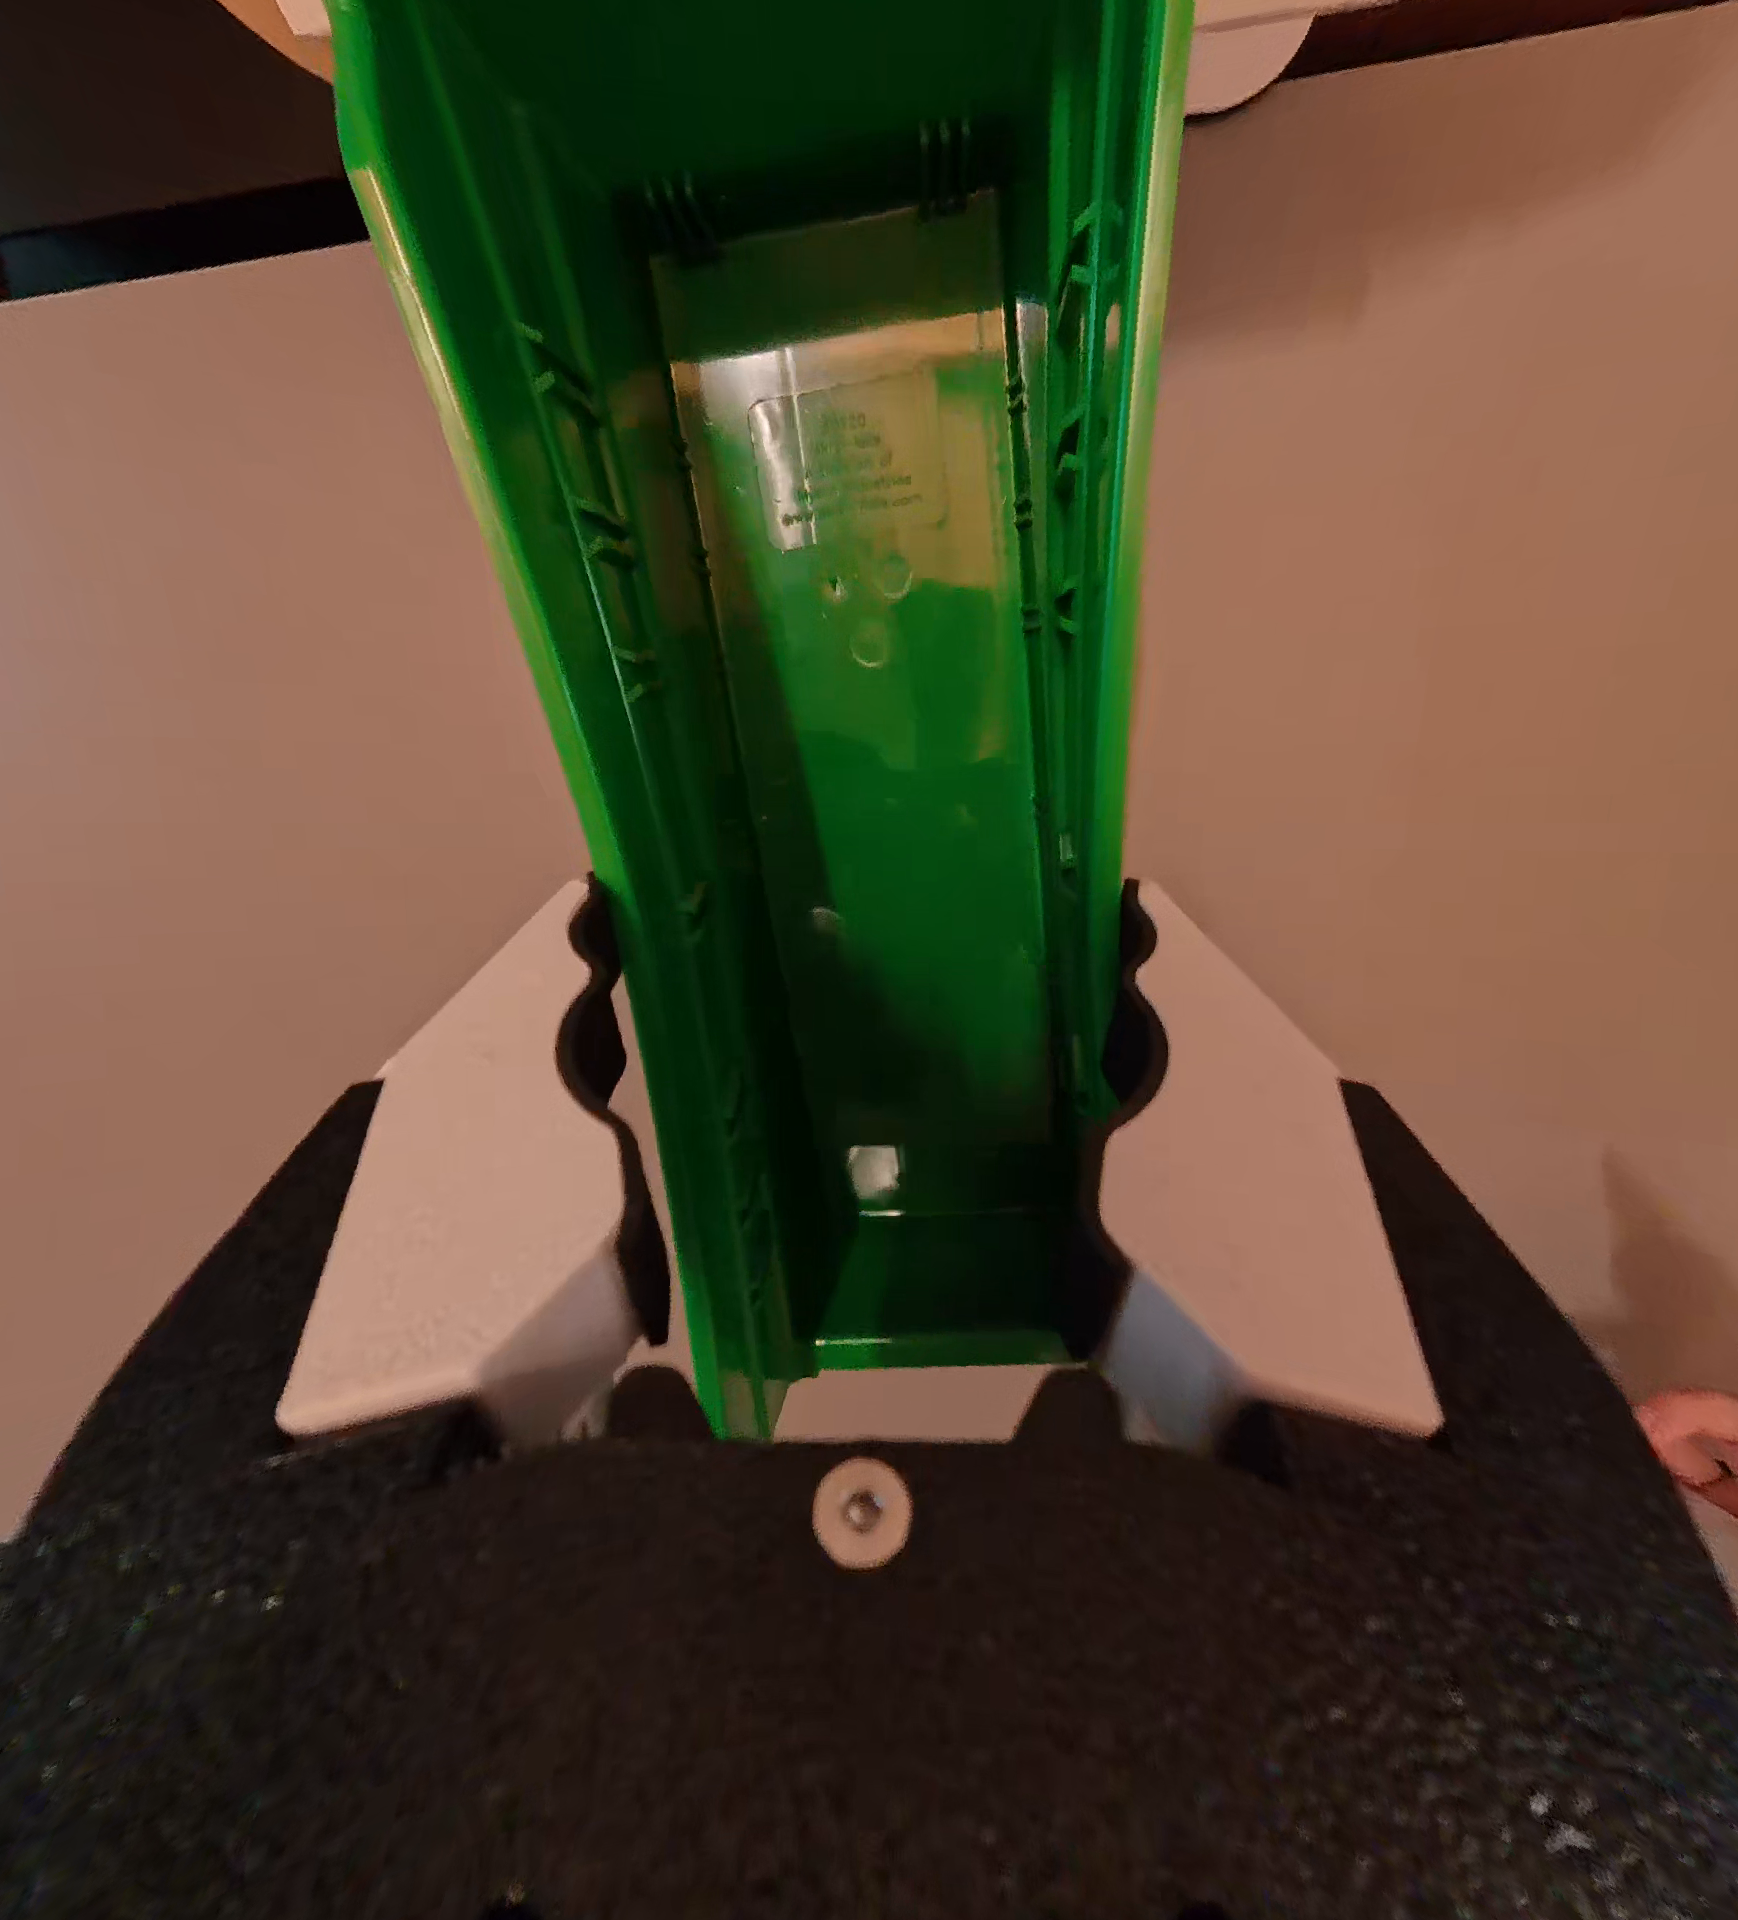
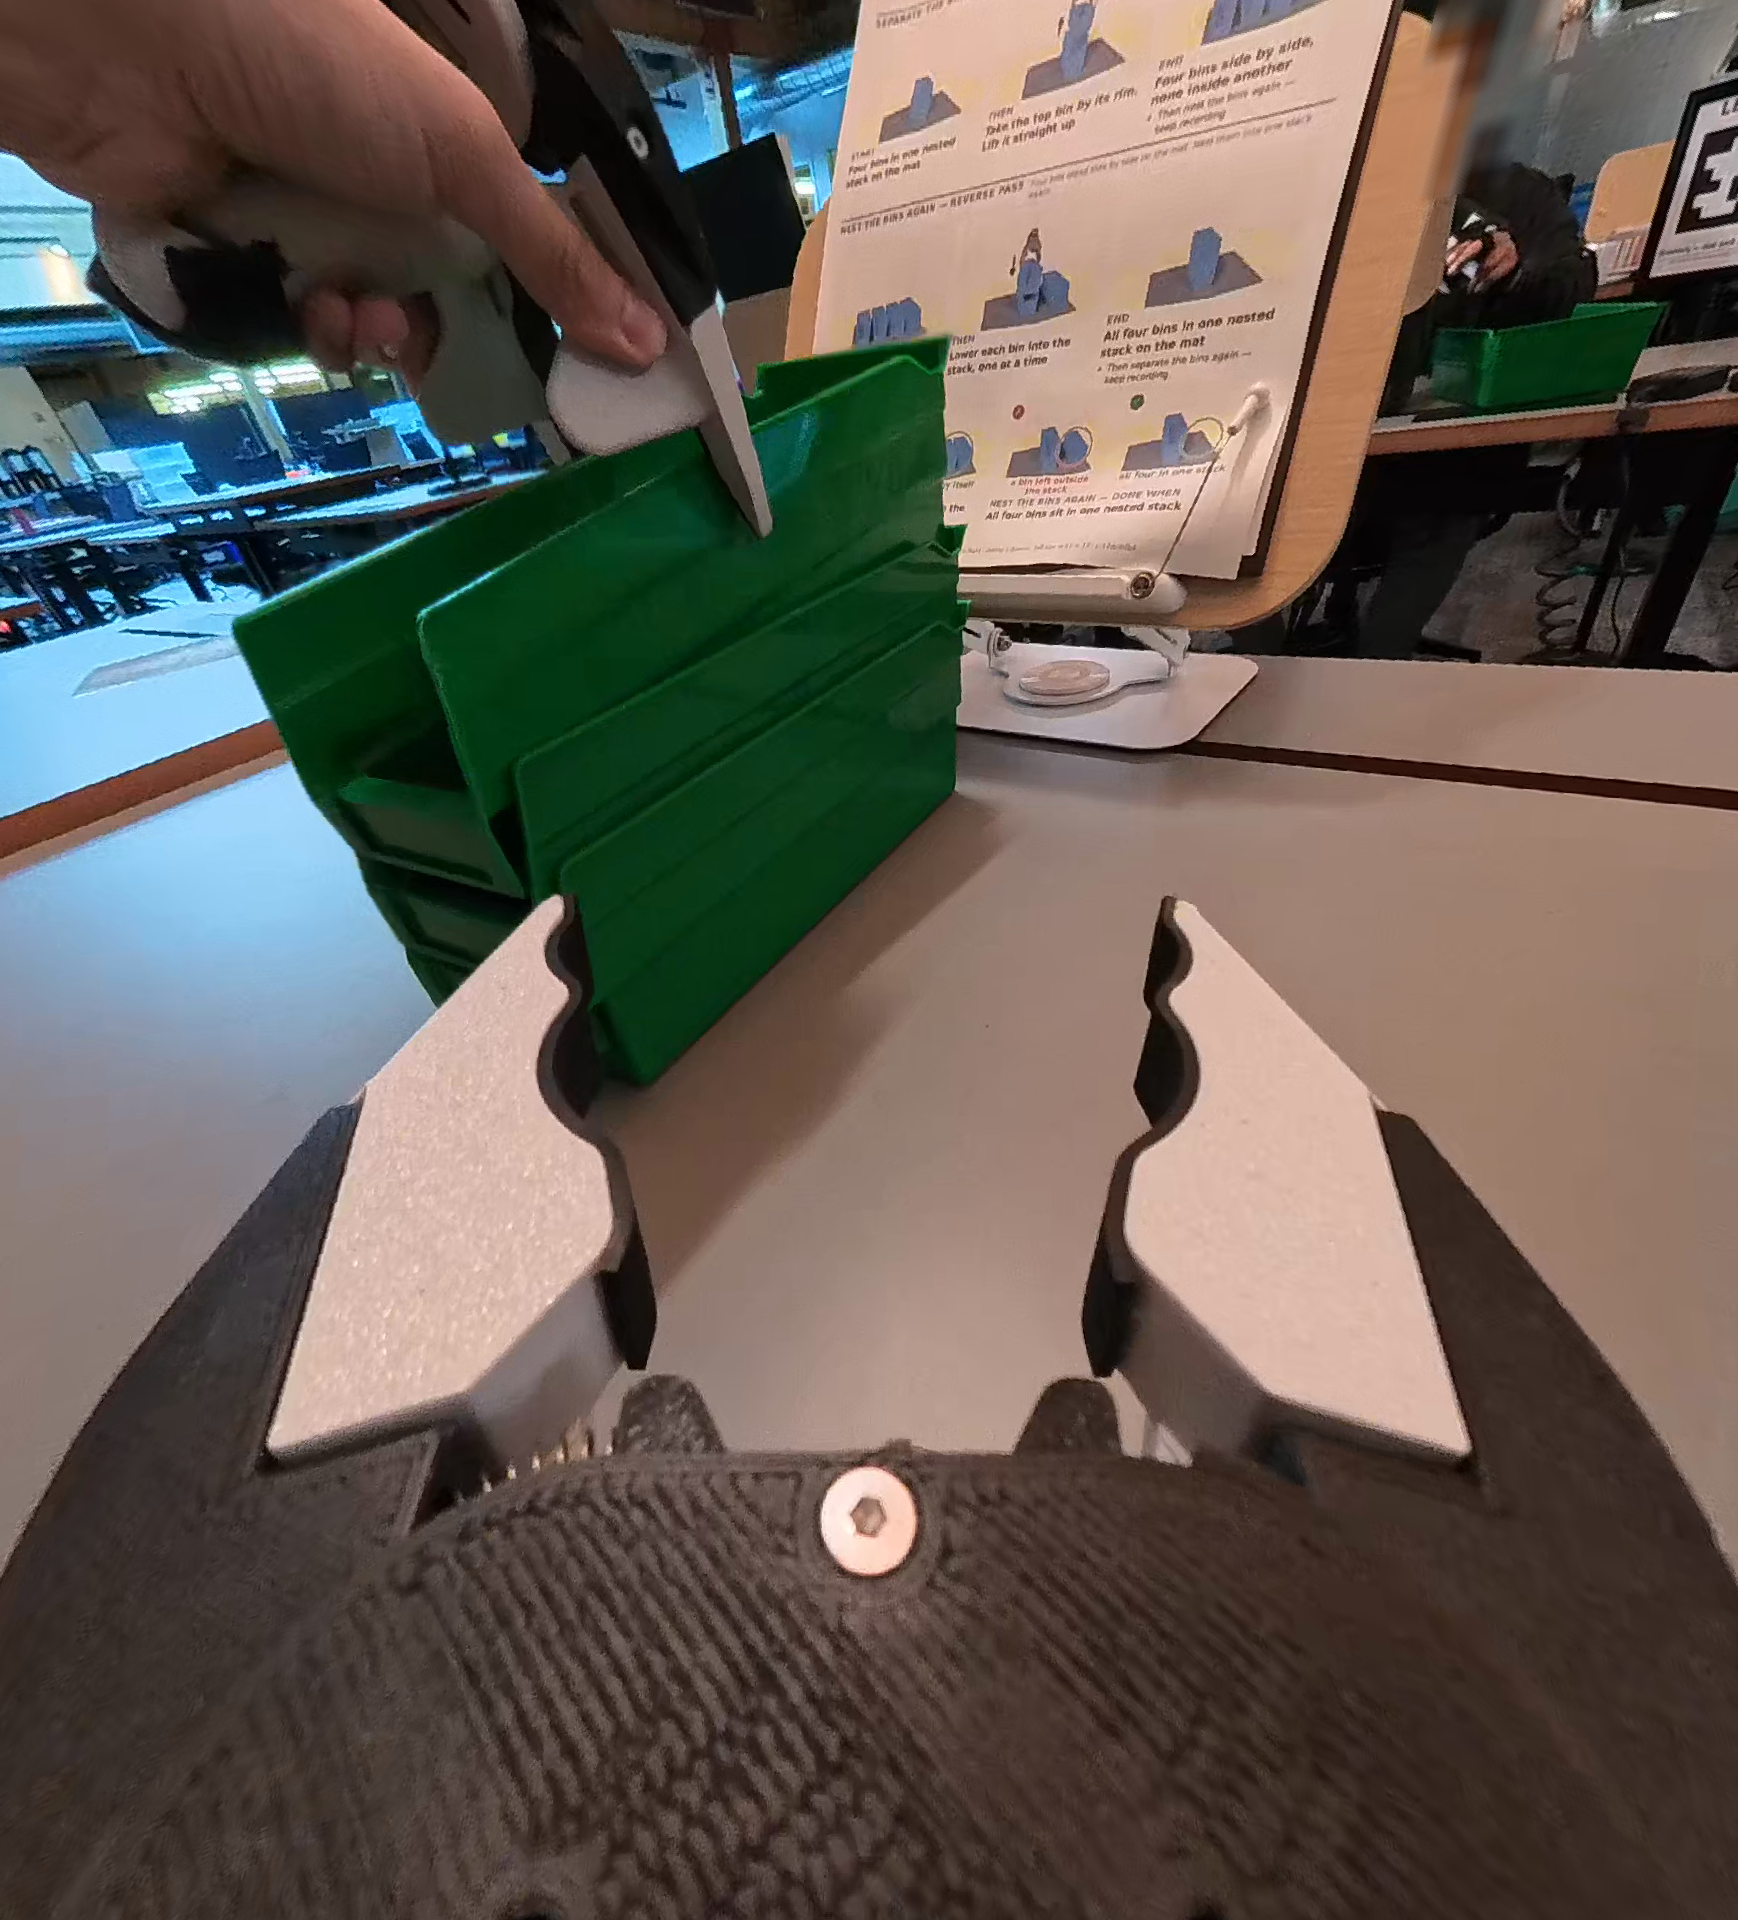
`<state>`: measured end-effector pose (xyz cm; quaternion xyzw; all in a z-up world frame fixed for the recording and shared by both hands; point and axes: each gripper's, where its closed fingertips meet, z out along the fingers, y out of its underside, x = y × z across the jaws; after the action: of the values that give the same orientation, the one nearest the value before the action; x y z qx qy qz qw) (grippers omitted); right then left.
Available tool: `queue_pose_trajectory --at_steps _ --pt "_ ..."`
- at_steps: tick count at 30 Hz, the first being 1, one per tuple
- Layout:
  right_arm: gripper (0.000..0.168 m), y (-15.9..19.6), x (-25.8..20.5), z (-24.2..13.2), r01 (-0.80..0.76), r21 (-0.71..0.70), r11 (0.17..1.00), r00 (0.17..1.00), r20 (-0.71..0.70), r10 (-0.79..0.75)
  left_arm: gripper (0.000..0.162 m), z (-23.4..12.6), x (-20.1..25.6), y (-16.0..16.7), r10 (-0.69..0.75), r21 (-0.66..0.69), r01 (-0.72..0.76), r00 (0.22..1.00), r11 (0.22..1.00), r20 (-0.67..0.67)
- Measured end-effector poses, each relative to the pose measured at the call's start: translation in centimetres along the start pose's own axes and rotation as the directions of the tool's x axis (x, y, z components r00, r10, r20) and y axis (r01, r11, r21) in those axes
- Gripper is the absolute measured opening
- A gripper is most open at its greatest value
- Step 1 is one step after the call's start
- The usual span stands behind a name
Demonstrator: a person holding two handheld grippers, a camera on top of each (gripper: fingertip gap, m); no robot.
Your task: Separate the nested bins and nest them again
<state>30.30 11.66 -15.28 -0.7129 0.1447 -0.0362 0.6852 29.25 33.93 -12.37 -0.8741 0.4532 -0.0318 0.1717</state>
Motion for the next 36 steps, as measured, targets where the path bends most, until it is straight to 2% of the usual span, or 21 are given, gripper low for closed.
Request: queue_pose_trajectory --at_steps 10,17,24,28,30,33,36 --pt "0.106 0.2 0.5 -0.1 -0.004 -0.007 1.0 1.0 -0.007 0.004 0.095 2.0 0.2 0.6 -0.001 -0.059 0.0 1.0 0.998 -0.006" --pt "0.105 0.8 0.0 0.2 0.012 -0.033 0.999 1.0 0.006 -0.012 0.107 2.6 0.1 0.6 -0.012 -0.059 0.01 0.999 0.998 -0.031" --pt "0.107 1.4 1.0 0.2 0.025 -0.069 0.997 0.999 -0.039 -0.027 0.114 2.7 0.2 0.4 0.009 -0.025 -0.009 0.999 1.0 -0.036" --pt "0.111 1.7 1.4 0.3 0.045 -0.089 0.995 0.996 -0.068 -0.051 0.115 2.1 0.3 -0.6 0.082 0.062 -0.08 0.996 0.995 -0.031" --pt "0.112 2.0 1.6 0.3 0.054 -0.109 0.993 0.995 -0.079 -0.062 0.11 0.8 0.1 -2.1 0.086 0.174 -0.079 0.996 0.981 -0.031" --pt "0.113 2.7 2.6 0.1 0.063 -0.177 0.982 0.986 -0.141 -0.089 0.109 -2.0 -0.1 -3.9 0.094 0.338 -0.054 0.99 0.94 -0.101" --pt "0.118 2.7 3.9 -0.4 0.083 -0.229 0.97 0.971 -0.201 -0.131 0.11 -4.6 -0.9 -4.3 0.122 0.469 -0.024 0.976 0.883 -0.181"
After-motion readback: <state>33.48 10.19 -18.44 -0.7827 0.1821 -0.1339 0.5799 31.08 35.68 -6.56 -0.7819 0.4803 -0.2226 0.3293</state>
